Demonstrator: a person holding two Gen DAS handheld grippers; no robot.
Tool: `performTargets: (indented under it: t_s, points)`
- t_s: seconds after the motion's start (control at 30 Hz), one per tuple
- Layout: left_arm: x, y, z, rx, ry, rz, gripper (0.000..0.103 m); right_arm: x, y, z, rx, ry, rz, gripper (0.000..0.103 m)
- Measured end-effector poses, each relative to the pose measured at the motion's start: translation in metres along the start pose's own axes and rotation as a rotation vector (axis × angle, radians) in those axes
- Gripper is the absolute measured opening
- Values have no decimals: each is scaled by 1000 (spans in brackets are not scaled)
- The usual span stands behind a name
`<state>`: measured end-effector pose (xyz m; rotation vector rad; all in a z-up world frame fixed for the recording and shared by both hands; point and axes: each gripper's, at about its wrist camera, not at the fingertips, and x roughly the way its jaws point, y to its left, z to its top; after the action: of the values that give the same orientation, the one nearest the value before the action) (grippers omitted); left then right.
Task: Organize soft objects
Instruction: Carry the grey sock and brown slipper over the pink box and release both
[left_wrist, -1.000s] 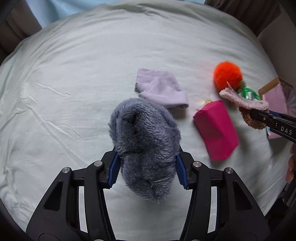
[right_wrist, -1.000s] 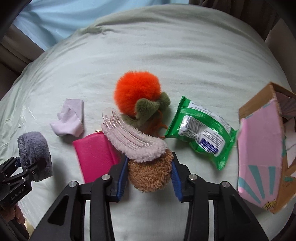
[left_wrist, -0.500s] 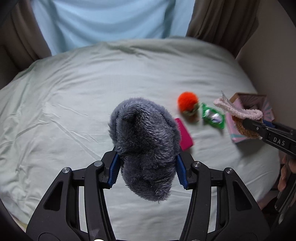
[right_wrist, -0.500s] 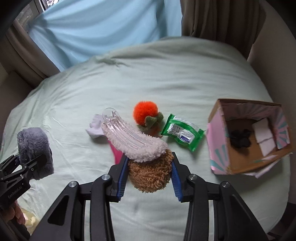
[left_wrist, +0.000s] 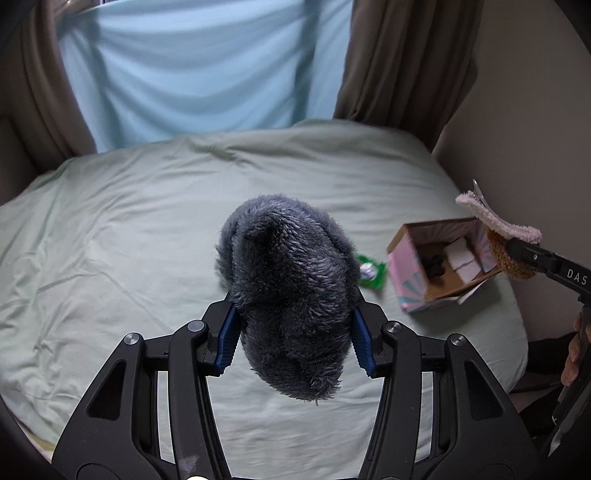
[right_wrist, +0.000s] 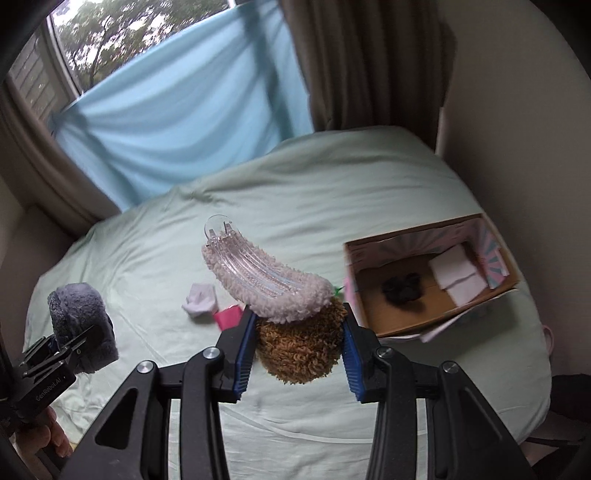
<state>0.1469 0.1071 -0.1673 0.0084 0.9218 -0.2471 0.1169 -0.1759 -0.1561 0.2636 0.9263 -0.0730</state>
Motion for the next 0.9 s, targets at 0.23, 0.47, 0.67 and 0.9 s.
performTargets:
  t_s: [0.23, 0.47, 0.67, 0.9]
  points:
    - [-1, -88, 14, -11, -31, -13, 48, -26, -66, 23, -8, -28, -6, 38]
    - [36, -184, 33, 1, -15, -29, 48, -26, -149, 53, -45, -24, -15, 38]
    - [91, -249, 40, 15, 66, -44, 48, 7, -216, 70, -49, 37, -21, 38]
    - [167, -300, 43, 82, 176, -77, 48, 57, -262, 74, -44, 133, -9, 38]
